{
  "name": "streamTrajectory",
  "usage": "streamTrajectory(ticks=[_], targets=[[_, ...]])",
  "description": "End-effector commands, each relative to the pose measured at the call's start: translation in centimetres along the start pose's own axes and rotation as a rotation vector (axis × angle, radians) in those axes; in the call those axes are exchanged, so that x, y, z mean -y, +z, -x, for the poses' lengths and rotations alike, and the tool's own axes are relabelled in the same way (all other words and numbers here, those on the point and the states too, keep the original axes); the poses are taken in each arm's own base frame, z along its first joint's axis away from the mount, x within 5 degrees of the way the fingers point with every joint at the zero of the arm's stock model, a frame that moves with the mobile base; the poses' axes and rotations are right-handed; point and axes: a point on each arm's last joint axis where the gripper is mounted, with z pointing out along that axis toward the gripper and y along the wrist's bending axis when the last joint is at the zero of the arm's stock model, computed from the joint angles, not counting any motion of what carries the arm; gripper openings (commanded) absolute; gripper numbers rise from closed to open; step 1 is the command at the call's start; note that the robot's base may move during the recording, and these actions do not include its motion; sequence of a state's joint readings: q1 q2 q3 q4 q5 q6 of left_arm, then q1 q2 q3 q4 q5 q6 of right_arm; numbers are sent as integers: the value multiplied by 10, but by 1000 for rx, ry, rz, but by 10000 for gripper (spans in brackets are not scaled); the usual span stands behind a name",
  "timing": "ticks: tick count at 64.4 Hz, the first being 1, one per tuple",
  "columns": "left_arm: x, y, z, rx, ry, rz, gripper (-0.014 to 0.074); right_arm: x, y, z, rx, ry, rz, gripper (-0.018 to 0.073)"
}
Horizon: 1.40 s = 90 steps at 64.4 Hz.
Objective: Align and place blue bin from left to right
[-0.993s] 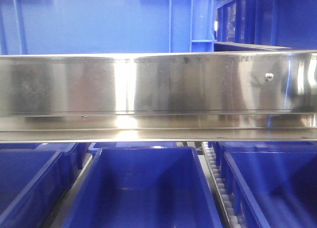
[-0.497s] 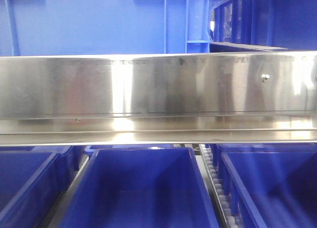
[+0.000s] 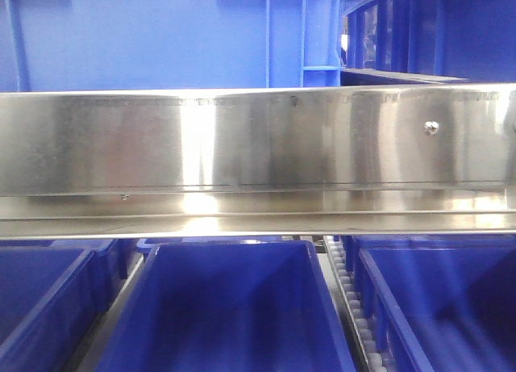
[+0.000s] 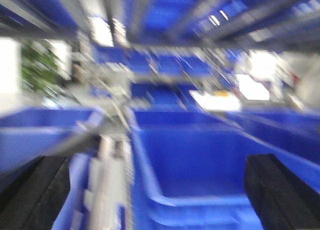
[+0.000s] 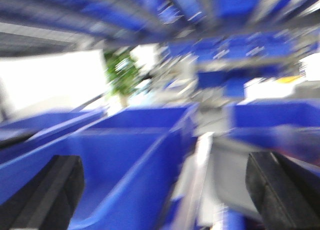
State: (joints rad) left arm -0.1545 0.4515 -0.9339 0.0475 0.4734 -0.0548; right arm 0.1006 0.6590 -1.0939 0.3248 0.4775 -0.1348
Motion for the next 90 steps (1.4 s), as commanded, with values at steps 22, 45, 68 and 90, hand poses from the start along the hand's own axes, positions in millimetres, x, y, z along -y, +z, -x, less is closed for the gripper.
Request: streamTrajectory(ticks=[22,45,68,90], targets=[[28,107,36,-447,33,-127,612,-34,114,12,-344,-64,236,561],[21,211,47,-673,48,86,580,-20,205,12,-682,-90,-6,561],[5,283,16,-782,-74,94,580,-20,276,-20,-760,-48,-34,561],[1,318,-26,-889,-29,137,580,-24,312,-64,-828,-52,-23,561]])
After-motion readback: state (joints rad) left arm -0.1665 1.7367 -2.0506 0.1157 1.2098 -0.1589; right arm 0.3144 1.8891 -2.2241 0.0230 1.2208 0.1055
